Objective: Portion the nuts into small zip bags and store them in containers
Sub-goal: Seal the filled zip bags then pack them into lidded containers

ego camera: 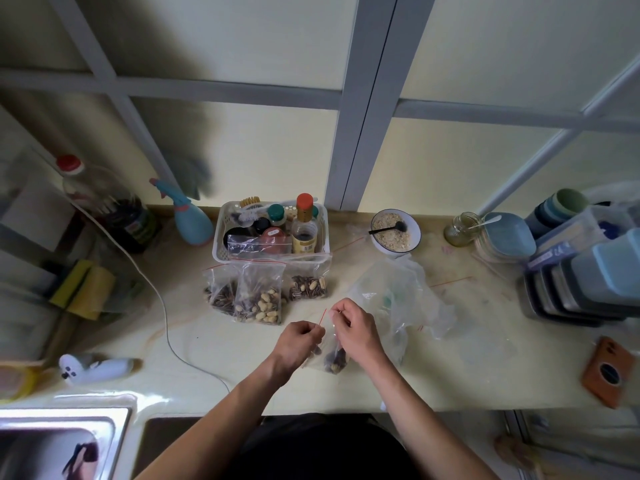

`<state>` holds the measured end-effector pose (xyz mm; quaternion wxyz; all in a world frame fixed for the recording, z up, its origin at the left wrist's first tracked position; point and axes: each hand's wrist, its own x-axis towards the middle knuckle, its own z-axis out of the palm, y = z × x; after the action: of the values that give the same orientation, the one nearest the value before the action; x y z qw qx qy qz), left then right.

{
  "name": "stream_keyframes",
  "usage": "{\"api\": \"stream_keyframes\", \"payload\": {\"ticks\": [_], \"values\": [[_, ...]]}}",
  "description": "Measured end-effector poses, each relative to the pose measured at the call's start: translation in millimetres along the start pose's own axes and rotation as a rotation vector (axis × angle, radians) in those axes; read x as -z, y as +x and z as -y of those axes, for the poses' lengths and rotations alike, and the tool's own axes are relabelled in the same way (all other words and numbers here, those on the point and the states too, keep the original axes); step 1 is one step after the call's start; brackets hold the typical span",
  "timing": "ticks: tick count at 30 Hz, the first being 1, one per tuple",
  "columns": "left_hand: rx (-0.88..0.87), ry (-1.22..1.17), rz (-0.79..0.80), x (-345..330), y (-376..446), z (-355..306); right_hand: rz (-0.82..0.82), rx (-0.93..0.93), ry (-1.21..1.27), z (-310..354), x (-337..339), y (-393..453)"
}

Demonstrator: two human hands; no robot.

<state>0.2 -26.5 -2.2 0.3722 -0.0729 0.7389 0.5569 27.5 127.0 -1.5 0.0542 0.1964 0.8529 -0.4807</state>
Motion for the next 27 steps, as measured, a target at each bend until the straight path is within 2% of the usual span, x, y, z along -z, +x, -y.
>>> {"api": "stream_keyframes", "payload": {"ticks": [3,7,11,18,23,27], "values": [[0.001,-0.009,-0.011,0.0,-2.4,1.8,-0.017,-0.024,0.020,-1.0,3.2,-0.2],[-0.075,-0.037,-0.171,1.2,-3.7,6.7,0.045,-0.038,-0.006,3.1,5.5,-3.0],[-0.217,0.111,-0.226,1.0,-11.9,5.8,0.076,-0.048,-0.108,-2.6,2.9,-4.7],[-0.368,0.359,-0.253,-1.8,-13.2,7.1,0.216,0.022,0.025,-1.7,3.4,-9.8],[-0.354,0.291,-0.319,0.2,-14.2,1.7,0.141,0.043,0.078,-4.3,2.3,-7.9],[-0.356,0.276,-0.328,-0.7,-17.3,1.8,0.121,0.062,0.031,-2.3,1.9,-7.2]]}}
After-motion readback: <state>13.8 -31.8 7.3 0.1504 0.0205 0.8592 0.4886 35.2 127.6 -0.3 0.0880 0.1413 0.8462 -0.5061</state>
